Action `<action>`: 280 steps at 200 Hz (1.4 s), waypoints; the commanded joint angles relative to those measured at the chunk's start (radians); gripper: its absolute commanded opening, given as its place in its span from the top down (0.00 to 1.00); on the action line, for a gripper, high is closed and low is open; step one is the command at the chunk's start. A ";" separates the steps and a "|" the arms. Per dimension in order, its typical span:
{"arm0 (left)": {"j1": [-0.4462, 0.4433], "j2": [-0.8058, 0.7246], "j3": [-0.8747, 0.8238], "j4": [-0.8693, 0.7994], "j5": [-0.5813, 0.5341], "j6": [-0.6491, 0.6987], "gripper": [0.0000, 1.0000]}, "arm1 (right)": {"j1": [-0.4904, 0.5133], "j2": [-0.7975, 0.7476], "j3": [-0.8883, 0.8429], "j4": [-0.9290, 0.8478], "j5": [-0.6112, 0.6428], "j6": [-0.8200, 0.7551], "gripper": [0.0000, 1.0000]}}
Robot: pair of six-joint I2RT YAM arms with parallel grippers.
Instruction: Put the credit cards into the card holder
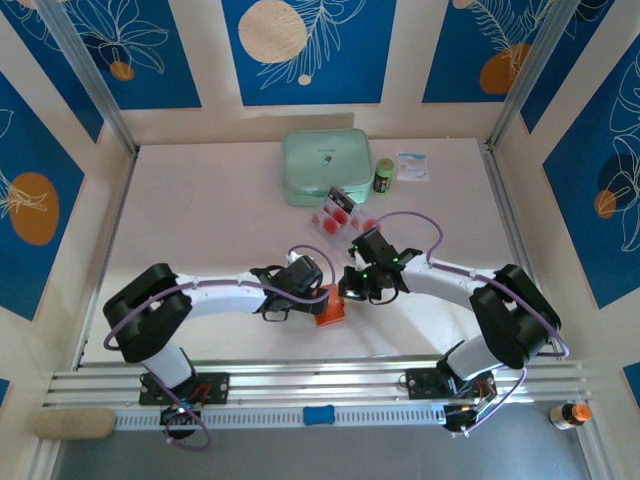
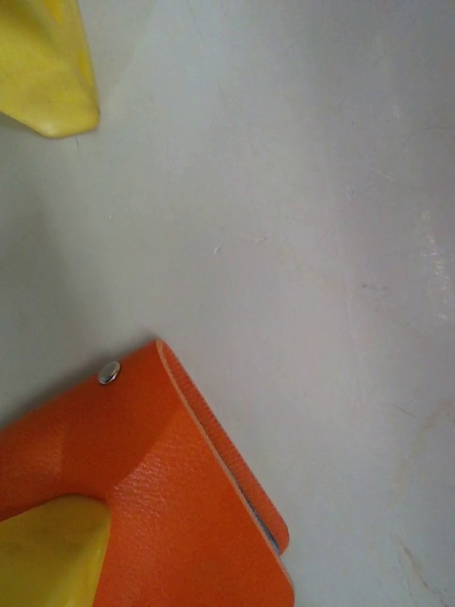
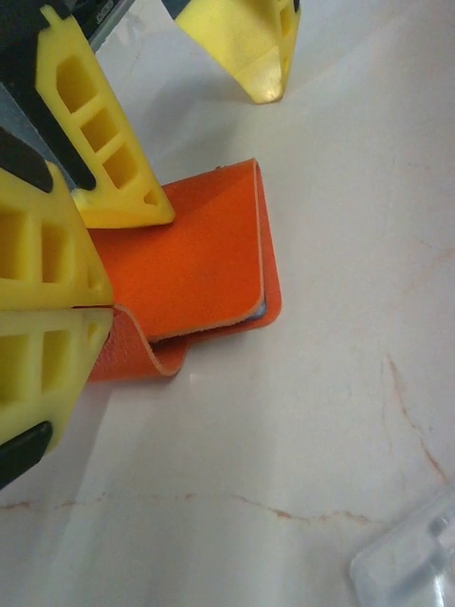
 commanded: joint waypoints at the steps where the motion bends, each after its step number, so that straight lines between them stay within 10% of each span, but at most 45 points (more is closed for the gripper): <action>1: 0.001 0.101 -0.043 -0.045 0.039 0.035 0.00 | 0.004 -0.003 0.025 -0.012 -0.056 -0.024 1.00; 280: -0.001 0.095 -0.036 -0.045 0.039 0.037 0.00 | -0.036 0.094 -0.170 0.062 -0.023 0.105 1.00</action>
